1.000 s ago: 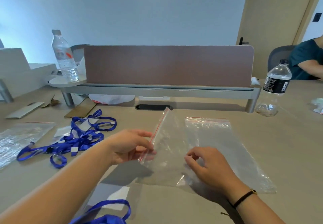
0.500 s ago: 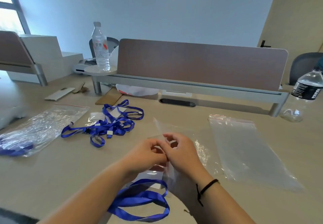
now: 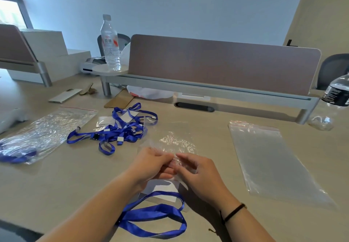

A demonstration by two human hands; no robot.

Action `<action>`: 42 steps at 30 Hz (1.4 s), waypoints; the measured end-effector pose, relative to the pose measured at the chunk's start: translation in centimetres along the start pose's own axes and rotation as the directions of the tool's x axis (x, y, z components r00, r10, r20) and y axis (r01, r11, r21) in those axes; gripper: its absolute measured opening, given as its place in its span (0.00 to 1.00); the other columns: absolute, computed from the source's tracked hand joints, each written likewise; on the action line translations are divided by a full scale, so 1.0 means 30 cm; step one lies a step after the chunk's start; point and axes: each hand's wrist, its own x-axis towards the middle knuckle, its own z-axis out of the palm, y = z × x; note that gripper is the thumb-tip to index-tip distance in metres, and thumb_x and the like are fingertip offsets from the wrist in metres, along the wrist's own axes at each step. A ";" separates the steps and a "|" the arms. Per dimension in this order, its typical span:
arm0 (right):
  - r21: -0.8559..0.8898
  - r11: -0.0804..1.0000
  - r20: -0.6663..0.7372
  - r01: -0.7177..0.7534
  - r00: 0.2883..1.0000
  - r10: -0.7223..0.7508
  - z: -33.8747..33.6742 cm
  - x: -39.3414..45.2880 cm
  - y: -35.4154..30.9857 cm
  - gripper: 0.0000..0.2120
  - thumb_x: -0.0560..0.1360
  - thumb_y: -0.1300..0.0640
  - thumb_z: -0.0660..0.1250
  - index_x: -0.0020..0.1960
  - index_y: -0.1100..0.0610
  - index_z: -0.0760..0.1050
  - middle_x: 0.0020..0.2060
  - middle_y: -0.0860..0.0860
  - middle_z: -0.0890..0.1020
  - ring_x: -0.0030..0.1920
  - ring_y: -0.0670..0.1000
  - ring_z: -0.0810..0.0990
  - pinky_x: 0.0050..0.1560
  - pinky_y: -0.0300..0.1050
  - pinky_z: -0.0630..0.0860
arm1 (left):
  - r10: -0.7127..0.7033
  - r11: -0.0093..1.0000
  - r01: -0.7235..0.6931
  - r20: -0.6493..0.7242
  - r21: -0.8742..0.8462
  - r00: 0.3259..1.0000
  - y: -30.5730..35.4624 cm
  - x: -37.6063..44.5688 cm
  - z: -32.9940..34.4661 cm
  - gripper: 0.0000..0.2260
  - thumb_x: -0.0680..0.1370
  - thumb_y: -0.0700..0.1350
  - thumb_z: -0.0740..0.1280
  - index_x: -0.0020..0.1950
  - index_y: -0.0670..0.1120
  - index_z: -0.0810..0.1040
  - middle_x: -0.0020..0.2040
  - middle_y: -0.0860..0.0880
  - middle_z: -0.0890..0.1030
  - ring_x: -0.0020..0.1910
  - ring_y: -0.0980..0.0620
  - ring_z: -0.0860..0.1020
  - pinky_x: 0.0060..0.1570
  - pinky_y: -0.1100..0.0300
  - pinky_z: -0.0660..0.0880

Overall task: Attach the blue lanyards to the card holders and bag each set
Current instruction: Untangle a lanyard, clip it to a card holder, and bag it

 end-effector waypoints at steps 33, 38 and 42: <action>0.028 0.998 -0.463 -0.061 0.884 0.067 -0.244 0.031 -0.048 0.15 0.79 0.62 0.68 0.46 0.41 0.81 0.28 0.52 0.81 0.30 0.59 0.77 0.31 0.53 0.76 | 0.209 0.940 -0.159 -0.140 0.303 0.968 -0.001 -0.007 -0.067 0.08 0.79 0.39 0.68 0.56 0.49 0.75 0.33 0.45 0.80 0.31 0.47 0.81 0.32 0.57 0.79; -0.015 0.995 -0.431 -0.101 0.898 0.085 -0.271 0.026 -0.079 0.12 0.78 0.62 0.67 0.46 0.47 0.84 0.28 0.51 0.83 0.31 0.58 0.81 0.35 0.59 0.82 | 0.147 0.957 -0.105 -0.138 0.270 0.979 -0.010 -0.006 -0.066 0.07 0.78 0.43 0.71 0.55 0.47 0.77 0.37 0.43 0.82 0.33 0.47 0.82 0.34 0.54 0.80; -0.061 0.991 -0.393 -0.118 0.916 0.085 -0.284 0.010 -0.105 0.07 0.78 0.59 0.68 0.48 0.52 0.85 0.30 0.48 0.84 0.32 0.49 0.83 0.39 0.49 0.85 | 0.095 0.978 -0.063 -0.152 0.199 0.984 -0.010 -0.022 -0.078 0.11 0.76 0.45 0.73 0.57 0.49 0.77 0.45 0.39 0.84 0.34 0.46 0.83 0.37 0.51 0.82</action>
